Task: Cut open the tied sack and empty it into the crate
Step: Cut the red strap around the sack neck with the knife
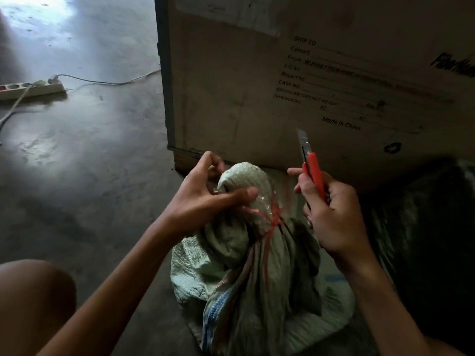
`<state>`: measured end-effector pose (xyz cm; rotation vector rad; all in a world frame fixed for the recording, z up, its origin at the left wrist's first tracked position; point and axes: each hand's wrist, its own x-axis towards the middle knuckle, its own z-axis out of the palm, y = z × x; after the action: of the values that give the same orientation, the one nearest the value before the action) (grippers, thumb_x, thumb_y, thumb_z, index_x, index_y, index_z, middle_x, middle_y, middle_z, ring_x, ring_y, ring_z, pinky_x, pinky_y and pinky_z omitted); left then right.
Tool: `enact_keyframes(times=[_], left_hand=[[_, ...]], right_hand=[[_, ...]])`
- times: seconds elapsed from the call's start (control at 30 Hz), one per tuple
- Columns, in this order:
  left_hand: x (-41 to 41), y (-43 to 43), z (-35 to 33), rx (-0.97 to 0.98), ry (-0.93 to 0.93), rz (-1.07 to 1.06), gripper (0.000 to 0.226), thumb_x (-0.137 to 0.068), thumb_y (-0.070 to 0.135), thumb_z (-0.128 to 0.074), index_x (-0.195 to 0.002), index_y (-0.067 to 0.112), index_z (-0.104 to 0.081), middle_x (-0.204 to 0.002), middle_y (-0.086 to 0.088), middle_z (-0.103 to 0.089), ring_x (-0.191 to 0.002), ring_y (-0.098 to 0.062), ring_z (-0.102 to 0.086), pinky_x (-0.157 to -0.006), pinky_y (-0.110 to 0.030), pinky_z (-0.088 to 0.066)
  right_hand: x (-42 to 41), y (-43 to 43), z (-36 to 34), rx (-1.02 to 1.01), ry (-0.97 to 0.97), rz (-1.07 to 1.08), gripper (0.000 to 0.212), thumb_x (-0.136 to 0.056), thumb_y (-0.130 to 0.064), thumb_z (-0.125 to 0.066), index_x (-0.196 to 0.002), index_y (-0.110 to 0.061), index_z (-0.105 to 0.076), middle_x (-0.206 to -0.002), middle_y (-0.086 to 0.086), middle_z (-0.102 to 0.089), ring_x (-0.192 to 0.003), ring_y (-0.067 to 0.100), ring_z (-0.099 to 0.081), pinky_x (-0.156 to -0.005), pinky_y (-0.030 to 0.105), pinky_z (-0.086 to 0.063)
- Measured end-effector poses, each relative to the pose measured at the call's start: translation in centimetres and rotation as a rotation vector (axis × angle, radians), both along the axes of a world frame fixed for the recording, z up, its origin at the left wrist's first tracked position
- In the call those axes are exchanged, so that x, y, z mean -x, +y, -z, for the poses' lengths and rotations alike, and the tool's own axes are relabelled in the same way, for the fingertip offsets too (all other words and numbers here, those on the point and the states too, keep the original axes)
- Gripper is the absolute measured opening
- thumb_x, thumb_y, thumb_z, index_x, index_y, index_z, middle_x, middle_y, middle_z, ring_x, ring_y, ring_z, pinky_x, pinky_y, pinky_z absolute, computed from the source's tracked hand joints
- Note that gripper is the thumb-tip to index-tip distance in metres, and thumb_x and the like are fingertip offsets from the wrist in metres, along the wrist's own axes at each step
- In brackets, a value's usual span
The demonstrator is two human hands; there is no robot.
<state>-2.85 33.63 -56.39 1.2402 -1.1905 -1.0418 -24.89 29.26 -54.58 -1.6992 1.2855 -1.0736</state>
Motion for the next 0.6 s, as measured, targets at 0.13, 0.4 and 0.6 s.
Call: enact_keyframes(times=[0.13,0.4,0.6], left_hand=[[0.0,-0.3,0.3,-0.242,-0.088,-0.196,0.076,-0.053,0.081,-0.078,-0.097,0.020,-0.070,-0.091,-0.002,-0.078,-0.084,-0.019,-0.077,-0.080,-0.048,-0.063],[-0.9,-1.0,0.3,-0.503,0.176,0.017,0.113,-0.053,0.104,-0.043,-0.123,0.020,-0.071,-0.119,-0.015,-0.073,-0.119,-0.035,-0.066,-0.110,-0.050,-0.043],[-1.2,-1.2,0.7,-0.431,0.367,0.067,0.089,-0.083,0.084,-0.040,-0.124,0.010,-0.068,-0.124,-0.019,-0.070,-0.104,-0.024,-0.072,-0.094,-0.036,-0.057]], right_hand=[[-1.1,1.4,-0.7,0.019,-0.035,-0.097,0.021,-0.102,-0.039,-0.055,-0.107,-0.032,-0.074,-0.071,0.013,-0.055,-0.048,0.019,-0.042,-0.047,0.040,-0.038],[-3.0,3.8,-0.4,0.298,0.169,-0.201,0.019,-0.100,-0.032,-0.055,-0.115,-0.026,-0.066,-0.074,-0.009,-0.066,-0.064,0.007,-0.065,-0.058,0.017,-0.048],[-3.5,3.7,0.1,0.394,0.320,-0.201,0.024,-0.100,-0.026,-0.058,-0.120,-0.018,-0.069,-0.097,-0.011,-0.064,-0.090,-0.001,-0.063,-0.076,0.006,-0.041]])
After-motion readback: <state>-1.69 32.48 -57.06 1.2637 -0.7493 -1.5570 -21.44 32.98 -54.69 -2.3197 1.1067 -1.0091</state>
